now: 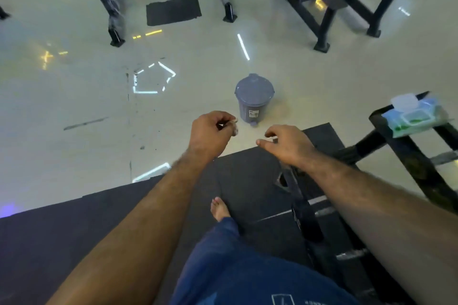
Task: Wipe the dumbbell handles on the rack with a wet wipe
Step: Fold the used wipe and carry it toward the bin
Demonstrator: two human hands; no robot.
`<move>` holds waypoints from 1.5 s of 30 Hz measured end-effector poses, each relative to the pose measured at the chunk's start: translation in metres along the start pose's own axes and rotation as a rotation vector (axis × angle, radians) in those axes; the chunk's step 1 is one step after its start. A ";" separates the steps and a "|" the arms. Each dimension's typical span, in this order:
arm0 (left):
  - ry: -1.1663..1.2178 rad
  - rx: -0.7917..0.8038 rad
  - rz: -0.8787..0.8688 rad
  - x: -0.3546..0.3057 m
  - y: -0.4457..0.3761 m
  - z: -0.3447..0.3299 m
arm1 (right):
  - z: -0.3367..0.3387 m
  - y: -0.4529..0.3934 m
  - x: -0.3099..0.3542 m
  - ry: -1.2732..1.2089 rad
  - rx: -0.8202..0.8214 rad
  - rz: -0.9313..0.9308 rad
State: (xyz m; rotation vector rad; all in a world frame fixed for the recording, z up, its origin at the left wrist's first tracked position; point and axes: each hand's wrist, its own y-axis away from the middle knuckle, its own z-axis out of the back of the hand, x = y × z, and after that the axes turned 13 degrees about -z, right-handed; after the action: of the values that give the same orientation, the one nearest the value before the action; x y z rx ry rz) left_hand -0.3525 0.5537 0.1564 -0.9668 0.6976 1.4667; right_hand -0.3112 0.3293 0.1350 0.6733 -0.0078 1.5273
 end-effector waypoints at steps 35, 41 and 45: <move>-0.111 0.315 0.164 0.159 -0.641 -0.090 | 0.144 -0.633 0.054 0.511 0.353 -0.174; -0.156 0.369 0.198 0.188 -0.651 -0.113 | 0.117 -0.655 0.056 0.510 0.388 -0.176; -0.240 0.467 0.241 0.216 -0.643 -0.135 | 0.091 -0.660 0.049 0.537 0.441 -0.146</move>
State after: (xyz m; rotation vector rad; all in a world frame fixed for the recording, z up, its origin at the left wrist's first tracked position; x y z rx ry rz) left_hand 0.3100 0.6295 -0.0263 -0.3510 0.9472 1.5027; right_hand 0.3318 0.4013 -0.0324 0.5698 0.7862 1.5370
